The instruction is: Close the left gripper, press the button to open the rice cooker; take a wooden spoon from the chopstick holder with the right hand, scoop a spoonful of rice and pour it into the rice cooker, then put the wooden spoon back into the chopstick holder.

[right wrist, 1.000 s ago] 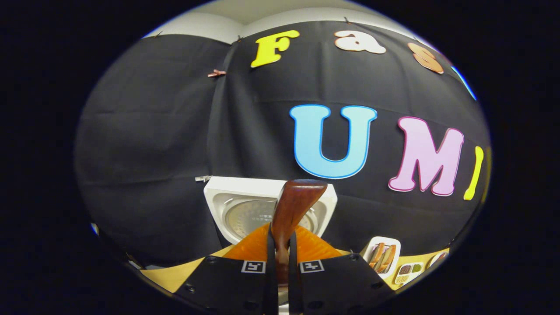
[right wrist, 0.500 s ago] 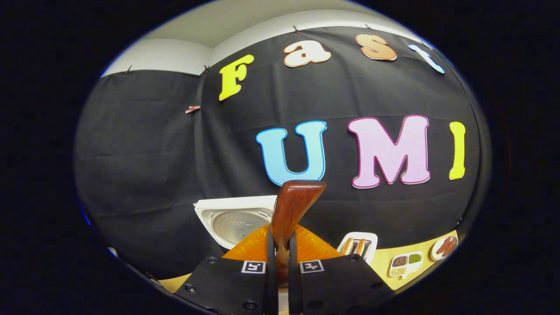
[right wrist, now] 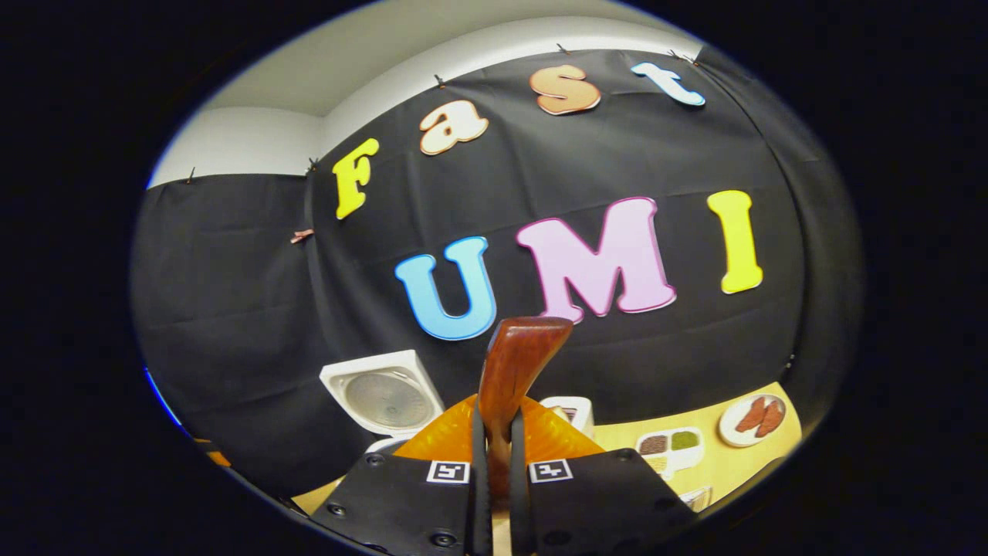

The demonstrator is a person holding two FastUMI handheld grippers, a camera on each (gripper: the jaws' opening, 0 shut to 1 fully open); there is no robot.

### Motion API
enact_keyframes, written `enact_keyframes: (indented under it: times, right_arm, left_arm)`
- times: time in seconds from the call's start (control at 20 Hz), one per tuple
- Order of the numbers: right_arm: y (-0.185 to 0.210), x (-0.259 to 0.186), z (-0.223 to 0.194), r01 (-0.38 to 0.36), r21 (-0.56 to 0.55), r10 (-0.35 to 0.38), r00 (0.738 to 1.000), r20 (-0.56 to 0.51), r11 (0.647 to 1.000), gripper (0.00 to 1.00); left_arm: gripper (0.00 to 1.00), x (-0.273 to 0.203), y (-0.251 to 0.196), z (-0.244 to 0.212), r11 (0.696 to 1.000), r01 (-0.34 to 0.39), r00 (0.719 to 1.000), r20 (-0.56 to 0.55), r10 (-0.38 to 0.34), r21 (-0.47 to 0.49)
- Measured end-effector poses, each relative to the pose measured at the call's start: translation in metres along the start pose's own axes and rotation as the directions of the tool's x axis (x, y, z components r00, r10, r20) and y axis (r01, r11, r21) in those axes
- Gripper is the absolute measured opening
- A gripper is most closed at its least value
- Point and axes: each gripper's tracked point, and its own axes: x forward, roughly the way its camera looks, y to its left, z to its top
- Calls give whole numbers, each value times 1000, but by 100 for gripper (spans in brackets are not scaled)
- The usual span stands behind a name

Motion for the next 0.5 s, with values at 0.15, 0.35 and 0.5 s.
enact_keyframes:
  times: [0.15, 0.35, 0.5]
  right_arm:
    - [-69, -17, -19, 105, -74, -107, 994, -22, 992, 13]
    - [-147, -33, -57, 212, -111, -222, 972, -82, 971, 13]
    - [-189, -43, -89, 263, -116, -278, 951, -135, 958, 13]
  left_arm:
    - [98, 4, -19, 4, 1000, 14, 1000, 8, -14, 13]
    - [98, 9, -39, 7, 1000, 7, 1000, 5, -7, 22]
    - [98, 12, -51, 10, 1000, -5, 1000, 7, 5, 31]
